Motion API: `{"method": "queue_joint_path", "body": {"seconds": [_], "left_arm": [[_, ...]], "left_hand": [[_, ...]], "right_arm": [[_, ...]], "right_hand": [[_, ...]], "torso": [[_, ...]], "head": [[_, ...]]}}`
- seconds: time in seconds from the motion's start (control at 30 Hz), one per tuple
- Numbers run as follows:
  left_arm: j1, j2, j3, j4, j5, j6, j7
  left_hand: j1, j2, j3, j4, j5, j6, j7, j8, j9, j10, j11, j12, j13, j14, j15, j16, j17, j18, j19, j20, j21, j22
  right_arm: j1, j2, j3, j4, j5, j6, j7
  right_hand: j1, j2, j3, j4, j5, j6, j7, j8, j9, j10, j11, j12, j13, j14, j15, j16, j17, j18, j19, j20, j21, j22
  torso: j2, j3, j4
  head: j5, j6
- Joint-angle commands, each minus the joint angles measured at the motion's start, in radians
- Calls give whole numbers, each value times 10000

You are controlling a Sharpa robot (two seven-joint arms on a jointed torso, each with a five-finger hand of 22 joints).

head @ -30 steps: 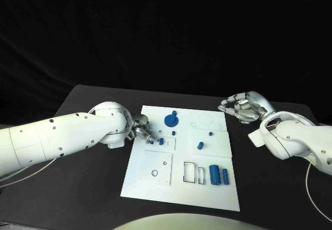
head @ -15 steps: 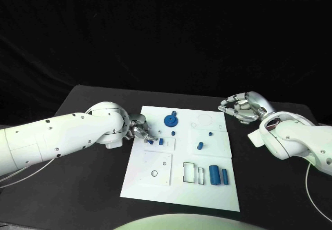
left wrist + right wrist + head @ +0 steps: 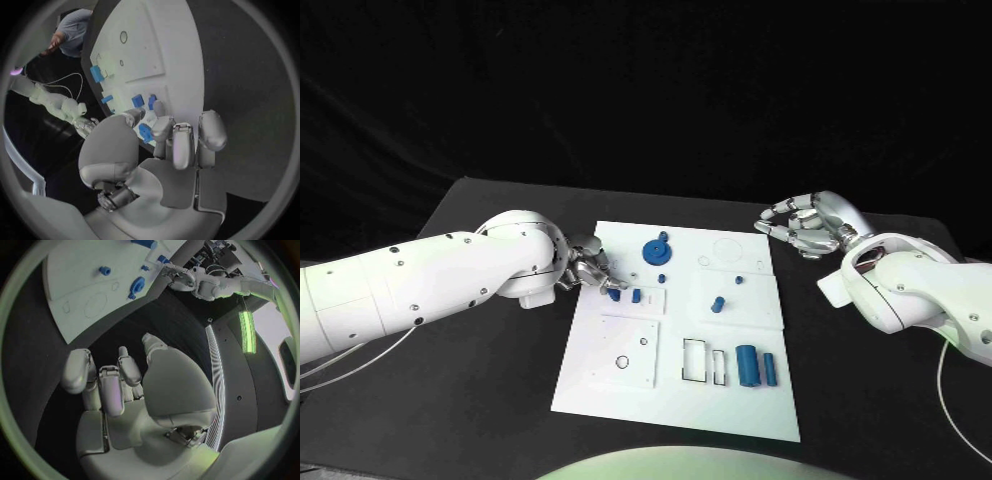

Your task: Assemble the parts on the task board

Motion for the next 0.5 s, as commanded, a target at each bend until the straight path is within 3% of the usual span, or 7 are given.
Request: {"method": "queue_joint_path", "body": {"seconds": [0.03,0.5], "left_arm": [[4,31,9,-2,315,-45,40],[5,85,8,-83,472,-16,32]], "left_hand": [[11,37,-48,-10,30,-57,33,9,-10,-69,9,-47,4,622,-22,24,873,-14,-18,15,-37,-8],[290,120,24,-23,34,-111,43,19,-40,-105,22,-70,-24,620,-5,21,867,-15,-29,31,-52,-14]], "right_arm": [[-5,3,0,12,-30,48,73],[-5,2,0,16,-30,43,63]], "right_hand": [[-32,80,-61,12,63,-63,-24,57,17,-86,-3,-51,-10,470,-85,-36,68,59,-68,-19,-49,-13],[-32,80,-61,12,63,-63,-24,57,17,-86,-3,-51,-10,470,-85,-36,68,59,-68,-19,-49,-13]], "torso": [[2,0,-5],[0,-1,-5]], "head": [[8,2],[18,-9]]}}
